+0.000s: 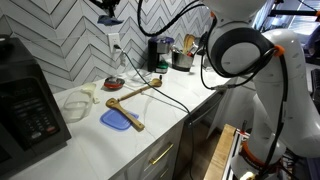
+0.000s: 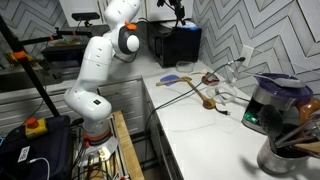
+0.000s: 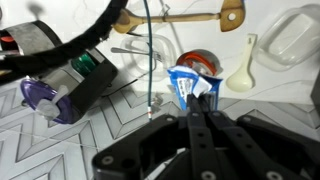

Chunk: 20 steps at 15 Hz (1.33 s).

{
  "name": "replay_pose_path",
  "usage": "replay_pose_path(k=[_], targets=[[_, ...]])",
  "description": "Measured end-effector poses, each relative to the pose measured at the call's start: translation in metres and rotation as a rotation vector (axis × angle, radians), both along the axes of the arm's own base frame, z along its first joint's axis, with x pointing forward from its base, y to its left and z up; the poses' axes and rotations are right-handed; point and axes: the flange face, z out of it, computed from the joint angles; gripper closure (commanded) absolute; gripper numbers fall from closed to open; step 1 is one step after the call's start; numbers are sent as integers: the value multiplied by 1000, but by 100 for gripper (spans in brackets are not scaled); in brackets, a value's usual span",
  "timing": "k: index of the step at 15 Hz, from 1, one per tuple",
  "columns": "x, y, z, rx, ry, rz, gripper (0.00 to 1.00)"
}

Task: Put the candy bar, in the transparent bowl

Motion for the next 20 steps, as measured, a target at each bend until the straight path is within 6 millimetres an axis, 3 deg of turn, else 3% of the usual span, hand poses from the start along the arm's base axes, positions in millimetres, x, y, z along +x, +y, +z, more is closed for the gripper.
replay_pose_path(k=[5, 8, 11, 16, 18, 20], targets=[[23, -121, 4, -13, 14, -255, 100], [34, -172, -13, 2, 83, -346, 100], [44, -202, -46, 22, 199, -416, 100], [66, -228, -104, 85, 327, -534, 99], [72, -234, -117, 139, 352, -529, 99], [73, -238, -116, 158, 353, -525, 100]])
